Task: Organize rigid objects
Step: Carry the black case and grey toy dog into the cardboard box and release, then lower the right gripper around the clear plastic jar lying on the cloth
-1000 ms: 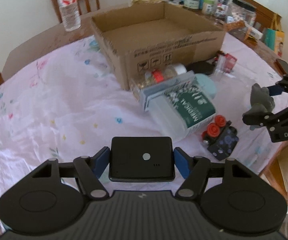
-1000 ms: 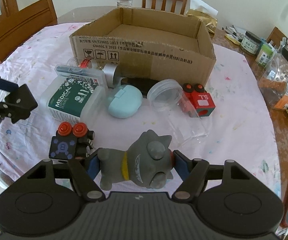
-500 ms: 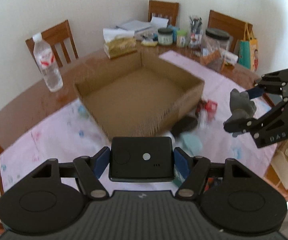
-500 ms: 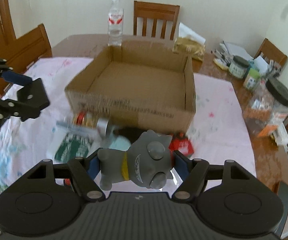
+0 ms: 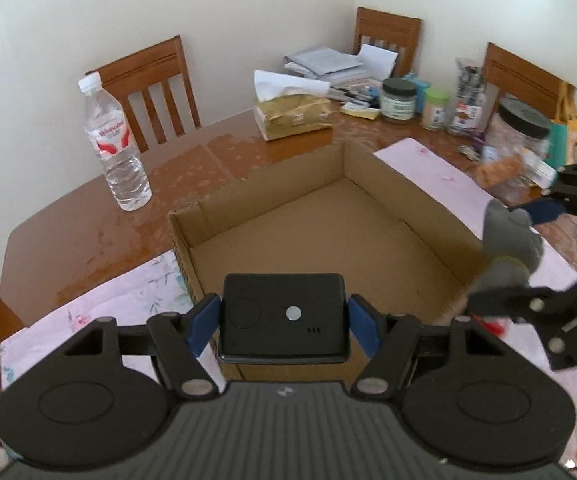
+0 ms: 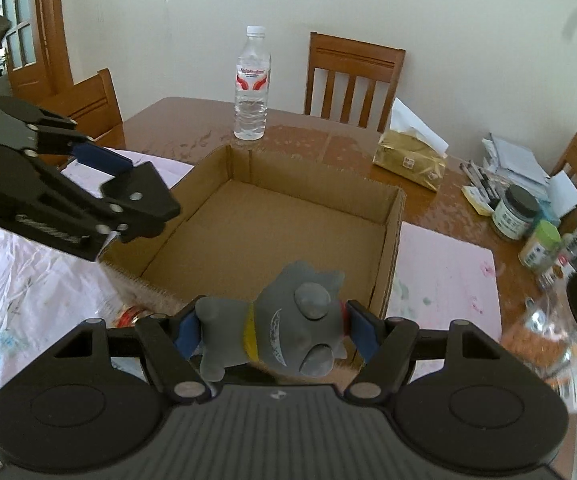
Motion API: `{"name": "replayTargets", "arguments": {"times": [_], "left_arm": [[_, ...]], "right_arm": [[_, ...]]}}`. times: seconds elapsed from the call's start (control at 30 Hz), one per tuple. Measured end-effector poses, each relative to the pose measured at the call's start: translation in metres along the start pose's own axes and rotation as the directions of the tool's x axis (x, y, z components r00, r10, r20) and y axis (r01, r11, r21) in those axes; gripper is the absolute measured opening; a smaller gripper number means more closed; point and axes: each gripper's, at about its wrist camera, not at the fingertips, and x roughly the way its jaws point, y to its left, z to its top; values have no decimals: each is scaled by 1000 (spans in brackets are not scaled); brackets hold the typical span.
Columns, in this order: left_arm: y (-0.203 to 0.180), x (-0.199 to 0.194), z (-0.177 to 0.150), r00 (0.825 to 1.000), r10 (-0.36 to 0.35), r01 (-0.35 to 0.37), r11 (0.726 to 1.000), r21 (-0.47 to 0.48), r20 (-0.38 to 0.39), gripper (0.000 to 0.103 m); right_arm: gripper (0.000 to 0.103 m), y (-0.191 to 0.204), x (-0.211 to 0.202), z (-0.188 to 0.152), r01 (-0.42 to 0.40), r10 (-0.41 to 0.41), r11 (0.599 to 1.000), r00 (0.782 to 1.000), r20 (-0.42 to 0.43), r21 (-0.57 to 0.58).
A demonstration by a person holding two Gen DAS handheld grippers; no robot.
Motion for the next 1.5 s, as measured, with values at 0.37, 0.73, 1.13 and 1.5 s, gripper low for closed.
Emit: {"name": "replayTargets", "arguments": {"times": [0.37,0.73,1.13,1.5], "left_arm": [[18,85,30,994,95,-99,994,-55,-58,69],[34,82,43,983,181,-179,976,-121,4,95],[38,-4,-3,958,280,-257,936,-242,68,102],[37,-20,-70,947,313,-315,877,-363,-66,102]], "right_arm": [[77,-24,35,16,-21,21,1000,1000,-22,-10],[77,-33,50,23,-13,13,1000,999,-43,-9],[77,-40,96,61,-12,10,999,998,-58,-35],[103,-38,116,86,115,-115,992,993,-5,-58]]}}
